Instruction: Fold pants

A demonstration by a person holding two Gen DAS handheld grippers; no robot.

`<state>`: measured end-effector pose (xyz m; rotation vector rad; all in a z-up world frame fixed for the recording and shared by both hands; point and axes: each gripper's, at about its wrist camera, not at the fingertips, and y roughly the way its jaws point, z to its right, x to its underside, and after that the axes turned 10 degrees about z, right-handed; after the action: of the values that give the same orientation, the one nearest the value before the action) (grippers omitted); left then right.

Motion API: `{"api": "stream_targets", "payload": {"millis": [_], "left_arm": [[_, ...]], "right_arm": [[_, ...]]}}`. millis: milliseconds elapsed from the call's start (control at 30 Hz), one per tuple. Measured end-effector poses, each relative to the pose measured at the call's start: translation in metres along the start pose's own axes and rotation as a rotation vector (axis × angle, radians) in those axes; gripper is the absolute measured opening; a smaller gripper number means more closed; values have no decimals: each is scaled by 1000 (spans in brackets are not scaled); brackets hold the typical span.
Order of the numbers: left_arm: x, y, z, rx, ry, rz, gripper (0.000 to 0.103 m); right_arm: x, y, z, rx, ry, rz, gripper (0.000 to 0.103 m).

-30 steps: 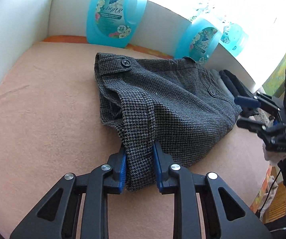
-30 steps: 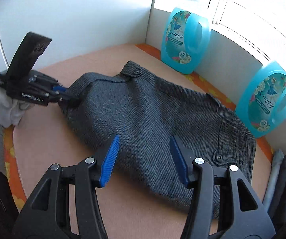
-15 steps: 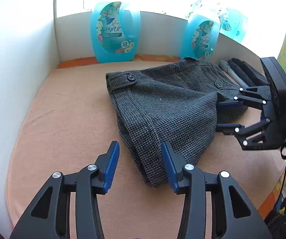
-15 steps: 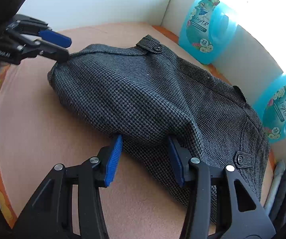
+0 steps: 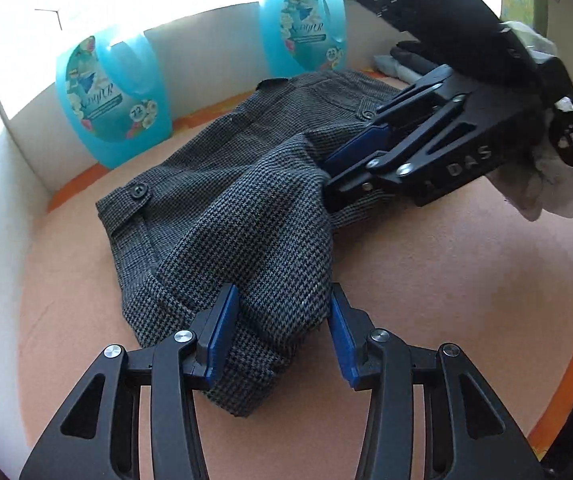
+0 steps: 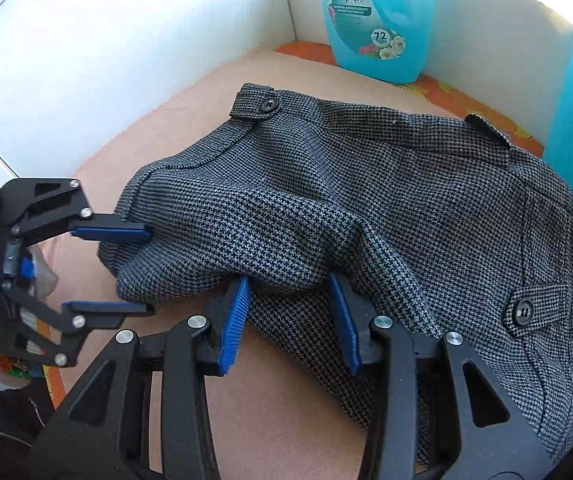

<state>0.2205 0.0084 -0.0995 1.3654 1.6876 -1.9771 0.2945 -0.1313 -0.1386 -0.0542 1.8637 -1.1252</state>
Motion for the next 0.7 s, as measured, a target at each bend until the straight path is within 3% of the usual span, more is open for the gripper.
{"api": "stream_targets", "payload": {"millis": [100,200,267,367,500,567,600,633,700], "left_arm": [[-4,14,-25,55,-117,-18,21],[-5,19,-42,112,-196,-15,20],[-5,21,-44,128,-208,-19,20],[-6,24,-42,134,-200,-27,20],[-7,23,-45,148,-196,-36,20],[-7,20,-43,151,-183,-39,20],[-7,16,-41,146,-170,-37,23],[-7,13,-38,141,-152,-33,25],[-4,1,-29,123,-103,-19,36]], "right_arm": [[9,-22,-10,23,-38,40,43],[24,-40,-32,13,-126,57,43],[34,-41,-45,29,-183,41,43],[43,-22,-60,143,-300,-2,43],[48,8,-61,264,-385,-50,44],[44,9,-57,279,-383,-49,42],[41,10,-53,301,-371,-59,22],[36,8,-49,306,-357,-64,13],[29,-1,-43,245,-312,-68,6]]}}
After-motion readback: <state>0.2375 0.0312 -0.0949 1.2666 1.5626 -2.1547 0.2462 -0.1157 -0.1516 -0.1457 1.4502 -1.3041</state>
